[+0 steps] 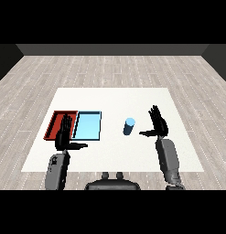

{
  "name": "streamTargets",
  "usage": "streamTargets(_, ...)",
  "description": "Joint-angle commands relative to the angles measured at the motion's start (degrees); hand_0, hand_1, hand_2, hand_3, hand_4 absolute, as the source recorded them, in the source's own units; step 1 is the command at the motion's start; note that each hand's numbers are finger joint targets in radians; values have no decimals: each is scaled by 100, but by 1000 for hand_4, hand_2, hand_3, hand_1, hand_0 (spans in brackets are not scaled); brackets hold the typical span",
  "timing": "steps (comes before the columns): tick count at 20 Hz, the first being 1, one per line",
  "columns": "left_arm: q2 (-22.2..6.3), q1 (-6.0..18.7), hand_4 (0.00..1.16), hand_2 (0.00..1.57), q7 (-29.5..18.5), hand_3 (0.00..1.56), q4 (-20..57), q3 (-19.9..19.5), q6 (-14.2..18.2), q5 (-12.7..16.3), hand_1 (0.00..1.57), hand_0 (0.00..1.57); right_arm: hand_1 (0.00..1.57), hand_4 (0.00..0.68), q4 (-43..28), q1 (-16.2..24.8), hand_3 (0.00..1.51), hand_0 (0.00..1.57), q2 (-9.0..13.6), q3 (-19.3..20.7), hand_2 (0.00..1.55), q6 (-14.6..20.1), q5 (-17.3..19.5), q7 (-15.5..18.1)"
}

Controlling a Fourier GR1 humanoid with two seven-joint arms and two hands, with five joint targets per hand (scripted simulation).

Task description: Pick the blue can and put it in the blue box

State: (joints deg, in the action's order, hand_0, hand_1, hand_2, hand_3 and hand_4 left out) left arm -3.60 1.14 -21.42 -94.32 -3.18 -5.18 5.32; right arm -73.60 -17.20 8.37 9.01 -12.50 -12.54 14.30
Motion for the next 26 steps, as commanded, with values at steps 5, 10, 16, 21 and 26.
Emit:
streamTargets(5, 1, -5, 0, 0, 553, 0, -537, -79, 64, 206, 0, 0, 0, 0, 20, -191, 0, 0, -246, -184, 0, 208, -52, -256)
streamTargets(10, 180, -283, 0, 0, 162, 0, -585, 77, 180, -37, 0, 0, 0, 0, -72, -67, 0, 0, -552, -275, 0, 433, -148, -381)
streamTargets(16, -82, 295, 0, 0, 84, 0, 158, -263, -54, 151, 0, 0, 0, 0, 1196, -534, 0, 0, -608, -157, 0, 360, -133, 239)
streamTargets(21, -141, -179, 0, 0, 201, 0, -369, -320, -267, 383, 0, 0, 0, 0, 1890, -552, 0, 0, -680, -29, 0, 176, -270, 777)
streamTargets(26, 26, -150, 0, 0, -70, 0, -33, -166, -239, 223, 0, 0, 0, 0, 1572, -211, 0, 0, -833, -675, 0, 543, -425, 834)
